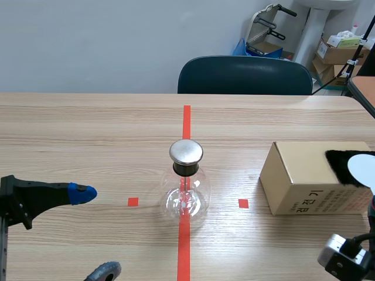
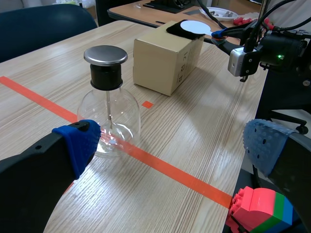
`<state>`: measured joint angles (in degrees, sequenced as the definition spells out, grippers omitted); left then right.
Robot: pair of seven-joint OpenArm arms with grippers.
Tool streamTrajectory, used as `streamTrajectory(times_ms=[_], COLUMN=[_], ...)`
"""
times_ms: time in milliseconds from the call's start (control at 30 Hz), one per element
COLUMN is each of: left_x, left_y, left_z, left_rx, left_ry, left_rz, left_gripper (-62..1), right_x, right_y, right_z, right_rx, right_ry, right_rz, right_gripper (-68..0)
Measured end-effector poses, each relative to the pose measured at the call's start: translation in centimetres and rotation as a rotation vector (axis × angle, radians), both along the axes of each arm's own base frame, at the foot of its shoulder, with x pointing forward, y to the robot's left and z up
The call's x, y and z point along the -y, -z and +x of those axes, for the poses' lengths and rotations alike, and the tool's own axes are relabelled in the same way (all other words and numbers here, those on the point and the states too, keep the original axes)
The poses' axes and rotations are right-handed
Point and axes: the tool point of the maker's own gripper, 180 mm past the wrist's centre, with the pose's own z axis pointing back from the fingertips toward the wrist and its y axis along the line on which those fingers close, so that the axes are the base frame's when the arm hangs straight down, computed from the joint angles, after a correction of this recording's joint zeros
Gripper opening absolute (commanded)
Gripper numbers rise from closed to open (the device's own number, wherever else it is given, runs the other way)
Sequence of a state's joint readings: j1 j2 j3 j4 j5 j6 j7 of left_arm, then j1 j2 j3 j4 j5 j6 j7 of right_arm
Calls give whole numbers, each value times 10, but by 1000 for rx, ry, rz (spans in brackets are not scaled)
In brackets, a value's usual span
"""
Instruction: Do the electroscope experiment
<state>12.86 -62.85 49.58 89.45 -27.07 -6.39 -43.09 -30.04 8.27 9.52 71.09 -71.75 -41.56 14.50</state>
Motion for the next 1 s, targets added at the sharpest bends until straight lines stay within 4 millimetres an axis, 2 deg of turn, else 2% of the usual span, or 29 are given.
streamTrajectory(times_ms=[100, 167, 467, 600, 667, 833, 1000], left_x=[1, 3, 17, 25, 29, 36, 42], left_y=[0, 0, 15, 22, 26, 40, 50], left_z=[0, 1, 8, 6, 6, 12, 23], left_rx=[0, 4, 1, 17, 23, -12, -16], left_ry=[-1, -11, -70, -60, -55, -61, -68], left_rz=[-3, -9, 38, 78, 104, 170, 197], left_gripper=[14, -7, -277, -372, -391, -392, -443], right_x=[0, 1, -1, -13, -19, -41, -66], right_y=[0, -2, -44, -55, -63, -82, -91], right_z=[0, 1, 20, 26, 30, 39, 43], right_rx=[0, 9, 130, 160, 184, 241, 268], right_ry=[0, 10, -3, -46, -50, -81, -110], right_rz=[0, 11, 4, 6, 16, 32, 40], right_gripper=[-666, -666, -666, -666, -666, -666, -666])
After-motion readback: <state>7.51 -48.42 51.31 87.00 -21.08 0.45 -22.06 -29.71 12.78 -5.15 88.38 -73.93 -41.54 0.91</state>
